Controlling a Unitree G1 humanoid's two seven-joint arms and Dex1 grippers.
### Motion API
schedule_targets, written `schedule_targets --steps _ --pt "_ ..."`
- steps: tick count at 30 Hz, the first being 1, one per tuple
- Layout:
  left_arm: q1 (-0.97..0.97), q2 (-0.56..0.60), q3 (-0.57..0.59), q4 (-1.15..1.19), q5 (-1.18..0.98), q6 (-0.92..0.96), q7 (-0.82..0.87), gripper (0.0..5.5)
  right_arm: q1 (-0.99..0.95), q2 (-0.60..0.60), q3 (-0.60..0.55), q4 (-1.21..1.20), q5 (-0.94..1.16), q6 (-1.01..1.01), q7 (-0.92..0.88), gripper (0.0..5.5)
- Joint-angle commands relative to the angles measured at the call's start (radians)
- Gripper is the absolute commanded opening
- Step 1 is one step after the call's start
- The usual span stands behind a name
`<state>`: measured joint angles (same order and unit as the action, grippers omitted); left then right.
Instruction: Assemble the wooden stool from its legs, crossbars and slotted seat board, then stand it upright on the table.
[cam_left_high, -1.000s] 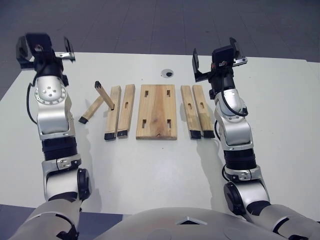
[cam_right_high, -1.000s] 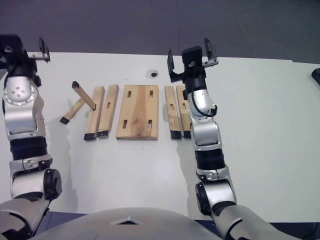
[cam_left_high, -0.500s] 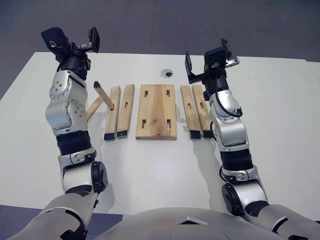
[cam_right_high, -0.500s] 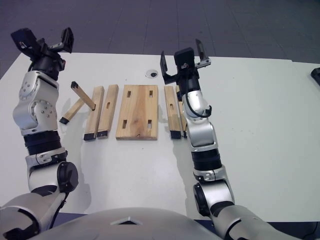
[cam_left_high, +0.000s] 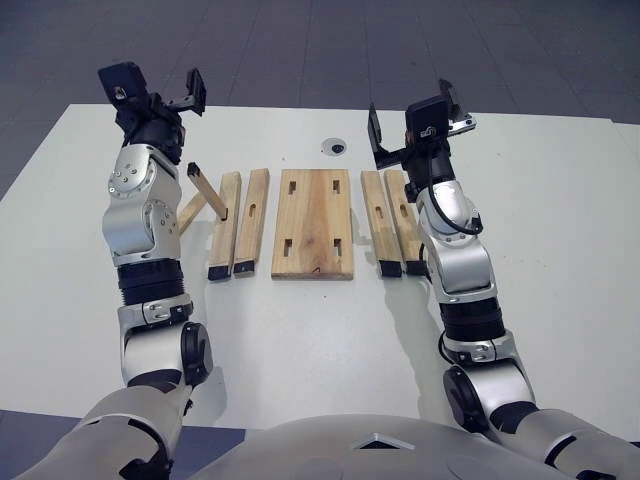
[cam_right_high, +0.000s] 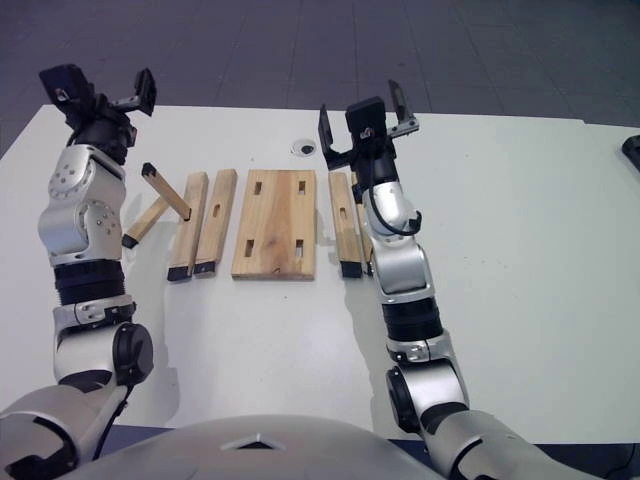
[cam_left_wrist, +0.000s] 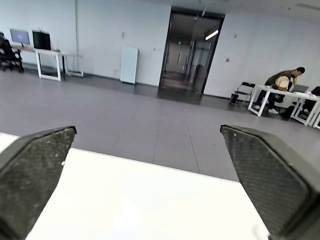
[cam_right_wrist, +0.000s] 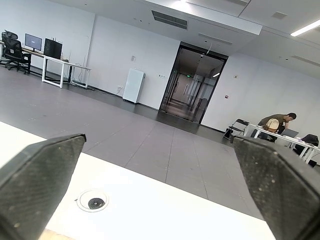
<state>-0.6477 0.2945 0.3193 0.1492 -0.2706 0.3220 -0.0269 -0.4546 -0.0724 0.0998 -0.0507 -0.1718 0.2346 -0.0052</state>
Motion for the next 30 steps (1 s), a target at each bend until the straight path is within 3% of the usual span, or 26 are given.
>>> schedule_targets --steps 1,8,17,25,30 --pt "-0.006 0.011 -0.036 -0.014 0.03 -0.008 -0.012 5.38 0.015 -0.002 0.0 -0.003 -0.006 0.004 0.003 5.4" --pt "0.214 -0.035 -0.116 0.052 0.089 0.018 -0.032 5.38 0.017 -0.004 -0.002 -0.004 -0.003 0.01 0.007 5.4" --pt "0.143 -0.061 -0.091 0.107 0.057 -0.099 -0.052 5.38 0.004 -0.023 -0.016 0.019 -0.001 0.007 0.017 5.4" --pt "0.058 -0.007 -0.019 -0.052 0.025 -0.14 -0.019 5.38 0.013 -0.024 -0.014 0.026 -0.003 0.003 0.012 5.4" --pt "0.117 -0.017 -0.099 0.147 0.107 -0.141 -0.049 5.38 0.016 -0.015 -0.012 0.028 -0.004 0.005 0.003 5.4"
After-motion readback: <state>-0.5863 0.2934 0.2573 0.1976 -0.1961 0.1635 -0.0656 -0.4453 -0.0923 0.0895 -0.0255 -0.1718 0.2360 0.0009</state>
